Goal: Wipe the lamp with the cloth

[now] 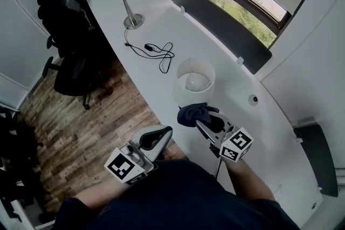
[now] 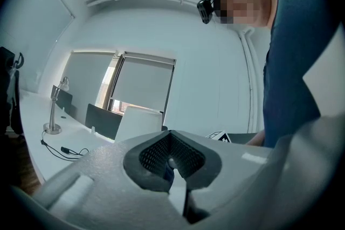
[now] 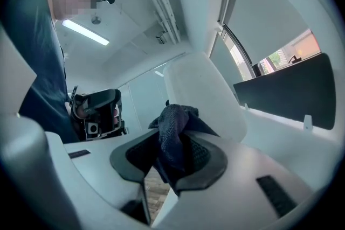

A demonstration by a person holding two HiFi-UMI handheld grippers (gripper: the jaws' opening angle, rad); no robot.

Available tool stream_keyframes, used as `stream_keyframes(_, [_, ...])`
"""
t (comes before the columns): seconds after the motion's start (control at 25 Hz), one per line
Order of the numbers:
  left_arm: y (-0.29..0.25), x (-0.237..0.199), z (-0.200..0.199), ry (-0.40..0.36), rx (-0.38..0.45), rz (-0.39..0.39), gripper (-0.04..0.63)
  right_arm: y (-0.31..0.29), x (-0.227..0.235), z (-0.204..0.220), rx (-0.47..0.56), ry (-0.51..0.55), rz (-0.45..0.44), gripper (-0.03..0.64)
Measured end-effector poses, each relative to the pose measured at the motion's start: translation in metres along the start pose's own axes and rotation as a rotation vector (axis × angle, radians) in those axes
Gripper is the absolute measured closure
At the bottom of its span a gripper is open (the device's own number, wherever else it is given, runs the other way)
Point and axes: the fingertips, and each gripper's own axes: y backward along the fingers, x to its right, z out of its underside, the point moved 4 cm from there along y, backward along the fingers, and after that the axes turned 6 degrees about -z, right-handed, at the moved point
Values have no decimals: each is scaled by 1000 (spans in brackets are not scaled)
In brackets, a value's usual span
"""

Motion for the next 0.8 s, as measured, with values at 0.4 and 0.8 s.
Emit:
stream_keyframes(0.4, [7,5,-3,-6,14,-10,589,8,15,41,-95,-56,49,499])
stream_keyframes(0.8, [10,10,-3,-19,11,-2,589,22,21,4,-72,25,78,499])
